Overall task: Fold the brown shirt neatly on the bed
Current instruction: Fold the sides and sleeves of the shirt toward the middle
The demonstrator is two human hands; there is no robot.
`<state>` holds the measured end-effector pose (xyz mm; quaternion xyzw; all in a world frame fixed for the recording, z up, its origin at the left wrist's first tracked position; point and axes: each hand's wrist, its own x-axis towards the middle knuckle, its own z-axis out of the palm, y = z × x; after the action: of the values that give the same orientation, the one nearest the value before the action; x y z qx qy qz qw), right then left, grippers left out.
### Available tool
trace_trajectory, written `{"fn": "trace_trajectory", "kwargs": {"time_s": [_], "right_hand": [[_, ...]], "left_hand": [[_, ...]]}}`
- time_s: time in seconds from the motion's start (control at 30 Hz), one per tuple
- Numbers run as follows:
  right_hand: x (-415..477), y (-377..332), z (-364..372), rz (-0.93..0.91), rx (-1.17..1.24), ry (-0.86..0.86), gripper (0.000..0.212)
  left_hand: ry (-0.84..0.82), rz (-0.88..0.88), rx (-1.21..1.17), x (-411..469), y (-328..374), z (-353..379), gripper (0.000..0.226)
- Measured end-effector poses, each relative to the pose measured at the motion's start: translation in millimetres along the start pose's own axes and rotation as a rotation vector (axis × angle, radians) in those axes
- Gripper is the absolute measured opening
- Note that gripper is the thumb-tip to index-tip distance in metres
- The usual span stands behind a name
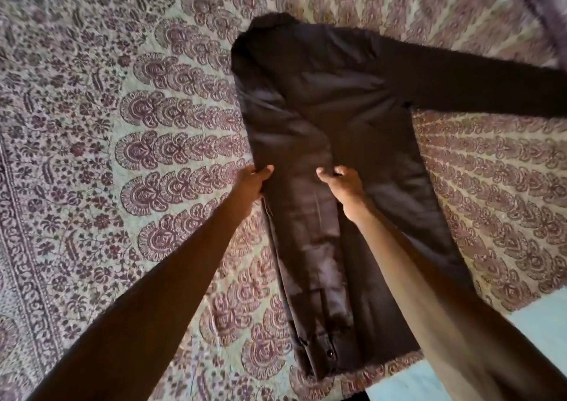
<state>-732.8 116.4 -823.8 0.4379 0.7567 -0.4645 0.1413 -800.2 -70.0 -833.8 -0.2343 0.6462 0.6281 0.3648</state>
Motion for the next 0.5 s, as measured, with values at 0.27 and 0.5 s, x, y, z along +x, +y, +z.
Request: {"fn": "trace_trajectory", "kwargs": {"time_s": [0.27, 0.5], "right_hand": [[78.4, -85.8, 7.3, -0.013, 0.088, 0.132, 0.047], [95.2, -99.6, 9.3, -0.307, -0.51, 0.096, 0.05]], "left_hand": [[0.244, 0.163, 0.025, 100.6, 108.0, 1.4, 0.054], [0.356, 0.62, 0.641, 142.3, 197.2, 1.4, 0.058]]}}
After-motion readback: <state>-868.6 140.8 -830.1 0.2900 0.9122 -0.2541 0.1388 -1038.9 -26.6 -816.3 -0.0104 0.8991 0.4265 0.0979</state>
